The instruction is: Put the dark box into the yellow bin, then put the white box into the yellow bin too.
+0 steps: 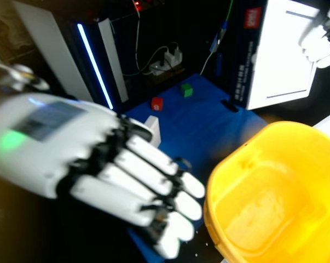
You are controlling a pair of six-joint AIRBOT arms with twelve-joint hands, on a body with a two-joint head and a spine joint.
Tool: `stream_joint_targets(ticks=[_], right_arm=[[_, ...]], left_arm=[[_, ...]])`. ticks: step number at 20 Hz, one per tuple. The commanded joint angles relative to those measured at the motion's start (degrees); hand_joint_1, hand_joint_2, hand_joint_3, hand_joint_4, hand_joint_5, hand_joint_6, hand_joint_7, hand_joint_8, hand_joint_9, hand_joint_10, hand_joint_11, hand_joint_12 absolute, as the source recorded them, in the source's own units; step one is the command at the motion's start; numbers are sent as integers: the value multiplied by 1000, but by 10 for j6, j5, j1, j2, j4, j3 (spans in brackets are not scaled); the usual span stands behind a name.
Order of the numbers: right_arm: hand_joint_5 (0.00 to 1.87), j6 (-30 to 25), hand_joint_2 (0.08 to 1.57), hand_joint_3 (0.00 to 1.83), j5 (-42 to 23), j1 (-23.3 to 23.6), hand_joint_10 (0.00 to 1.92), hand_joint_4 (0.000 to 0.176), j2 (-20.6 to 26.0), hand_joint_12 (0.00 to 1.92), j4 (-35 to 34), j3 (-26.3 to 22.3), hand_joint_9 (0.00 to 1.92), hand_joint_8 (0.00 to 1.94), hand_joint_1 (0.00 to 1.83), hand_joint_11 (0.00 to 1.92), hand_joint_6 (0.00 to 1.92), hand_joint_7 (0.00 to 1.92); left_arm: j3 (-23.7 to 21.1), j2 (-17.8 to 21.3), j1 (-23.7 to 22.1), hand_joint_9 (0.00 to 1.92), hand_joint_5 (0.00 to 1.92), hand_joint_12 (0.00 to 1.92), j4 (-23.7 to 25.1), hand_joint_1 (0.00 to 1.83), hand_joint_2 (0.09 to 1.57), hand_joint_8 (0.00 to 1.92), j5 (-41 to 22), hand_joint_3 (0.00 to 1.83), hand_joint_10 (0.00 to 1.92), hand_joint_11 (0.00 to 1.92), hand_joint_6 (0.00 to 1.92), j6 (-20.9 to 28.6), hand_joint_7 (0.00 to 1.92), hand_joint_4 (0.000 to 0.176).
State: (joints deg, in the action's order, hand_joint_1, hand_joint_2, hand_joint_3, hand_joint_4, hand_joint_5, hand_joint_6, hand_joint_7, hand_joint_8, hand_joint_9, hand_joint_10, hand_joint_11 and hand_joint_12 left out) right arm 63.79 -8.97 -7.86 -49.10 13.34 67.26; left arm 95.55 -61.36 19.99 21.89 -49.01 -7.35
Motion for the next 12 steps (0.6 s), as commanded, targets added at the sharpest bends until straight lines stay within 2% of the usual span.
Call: stream_joint_targets(ticks=[1,2,3,4,6,7,8,9,10,11,12], right_arm=[[318,0,1139,5,-68,8,2,43,-2,600,-4,1,252,1,0,0,0,301],[313,0,1155,6,-69,8,2,35,-5,543,-4,2,235,1,0,0,0,301],[308,0,1144,0,-72,8,0,30,-7,530,-4,3,227,0,0,0,0,300],[307,0,1144,0,-74,8,1,30,-9,526,-4,3,228,2,0,0,0,306],[300,0,1147,0,-82,5,6,29,-17,628,-4,5,255,3,0,0,2,294],[294,0,1141,0,-85,2,4,30,-21,657,-4,6,259,1,0,0,1,289],[290,0,1110,0,-87,-1,6,38,-24,725,-4,8,282,2,0,0,1,298],[281,0,1086,0,-89,-3,2,33,-28,705,-4,9,276,2,0,0,1,289],[282,0,1083,0,-92,-5,1,22,-30,699,-4,10,276,0,0,0,2,284],[283,0,1088,0,-94,-5,2,18,-31,715,-4,10,281,3,0,0,2,296],[280,0,1078,0,-97,-5,13,41,-33,730,-4,10,310,8,0,19,1,313]], left_arm=[[8,-9,-21,1016,1033,1163,-27,1271,1035,418,-44,0,355,422,897,3,1310,0],[19,-19,-34,982,1092,1142,-20,1255,1039,597,-36,9,245,386,863,3,1184,1],[31,-30,-40,944,1151,1169,-20,1257,1034,655,-35,0,178,304,772,3,1160,14],[40,-37,-46,1001,1144,1173,-18,1253,1042,739,-32,2,180,419,759,3,1123,22],[63,-59,-63,1043,1057,1049,-3,1247,1064,716,-25,3,156,582,954,3,1102,0],[70,-68,-69,1006,1124,1383,2,1276,1058,1029,-23,6,792,707,603,3,1075,0],[76,-75,-73,741,1192,1569,8,1202,1021,883,-22,1,909,496,593,3,850,0],[82,-83,-77,731,1164,1417,14,1197,1029,558,-21,0,755,505,654,3,848,0],[91,-93,-78,770,1173,1364,14,1238,1067,941,-23,2,720,521,680,3,911,0],[96,-98,-79,578,1177,1601,14,1202,1032,926,-25,0,1078,422,644,3,723,0],[100,-105,-80,587,1276,1857,13,1207,994,1254,-28,0,1559,600,460,6,700,0]])
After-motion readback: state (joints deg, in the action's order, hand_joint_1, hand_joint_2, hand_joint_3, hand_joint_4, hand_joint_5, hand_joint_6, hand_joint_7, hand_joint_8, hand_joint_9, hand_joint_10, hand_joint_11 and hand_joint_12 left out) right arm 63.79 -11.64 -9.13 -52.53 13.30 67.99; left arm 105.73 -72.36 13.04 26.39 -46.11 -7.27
